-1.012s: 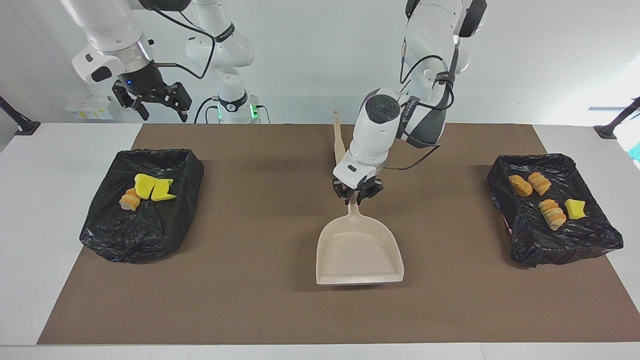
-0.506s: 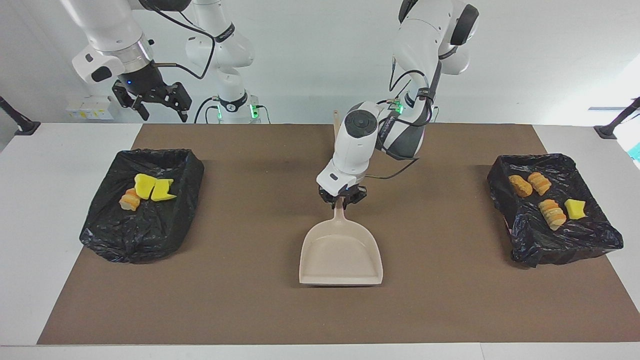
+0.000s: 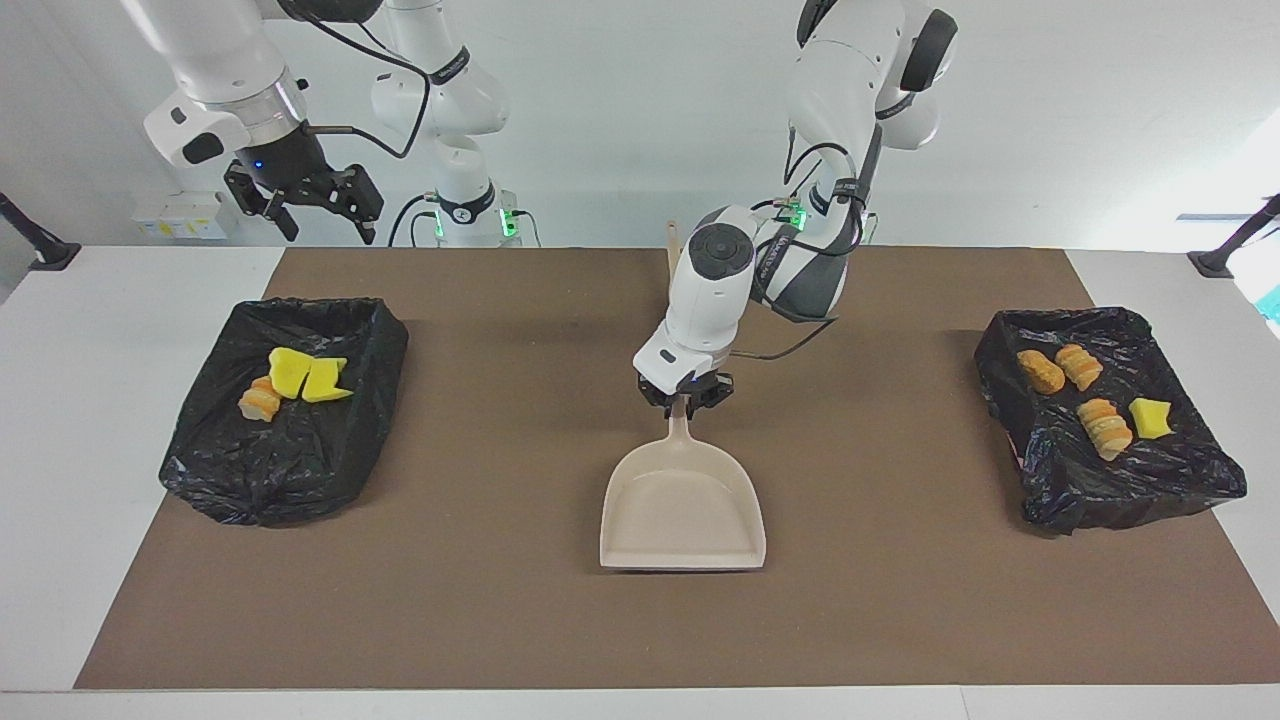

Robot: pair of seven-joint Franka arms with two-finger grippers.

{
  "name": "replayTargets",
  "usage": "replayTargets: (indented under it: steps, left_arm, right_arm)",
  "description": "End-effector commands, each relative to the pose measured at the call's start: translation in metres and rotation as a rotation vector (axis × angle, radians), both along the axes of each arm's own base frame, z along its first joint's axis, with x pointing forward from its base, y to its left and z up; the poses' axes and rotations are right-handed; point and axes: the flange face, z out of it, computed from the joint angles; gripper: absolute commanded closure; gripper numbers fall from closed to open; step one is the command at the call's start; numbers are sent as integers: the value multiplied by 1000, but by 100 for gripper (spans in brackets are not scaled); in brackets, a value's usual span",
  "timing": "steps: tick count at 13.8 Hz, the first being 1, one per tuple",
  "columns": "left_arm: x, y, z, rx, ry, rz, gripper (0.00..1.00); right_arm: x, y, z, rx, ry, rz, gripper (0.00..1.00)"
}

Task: Sweep and dump trash in bin
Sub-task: 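Bring the empty dustpan back to the table center with the left gripper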

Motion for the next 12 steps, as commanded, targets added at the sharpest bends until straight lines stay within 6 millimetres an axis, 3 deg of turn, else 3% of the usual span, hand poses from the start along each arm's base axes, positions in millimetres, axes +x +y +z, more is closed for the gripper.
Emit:
replayTargets:
  steps: [1, 2, 3, 4, 9, 12]
  left_arm:
    - [-6, 2, 5, -2, 2, 1, 35]
    - [-4, 6, 8, -2, 2, 7, 28]
    - [-7, 5, 9, 8, 15, 2, 10]
    - [-8, 10, 13, 16, 25, 5, 0]
    - [-17, 90, 52, 46, 7, 11, 0]
    - [-26, 156, 94, 58, -33, 0, 0]
  right_arm:
    - [-4, 1, 0, 19, -12, -7, 0]
    - [-4, 1, 0, 19, -12, -7, 0]
    - [-4, 1, 0, 19, -12, -7, 0]
    - [-4, 1, 0, 19, -12, -7, 0]
    - [-4, 1, 0, 19, -12, -7, 0]
    - [-4, 1, 0, 19, -12, -7, 0]
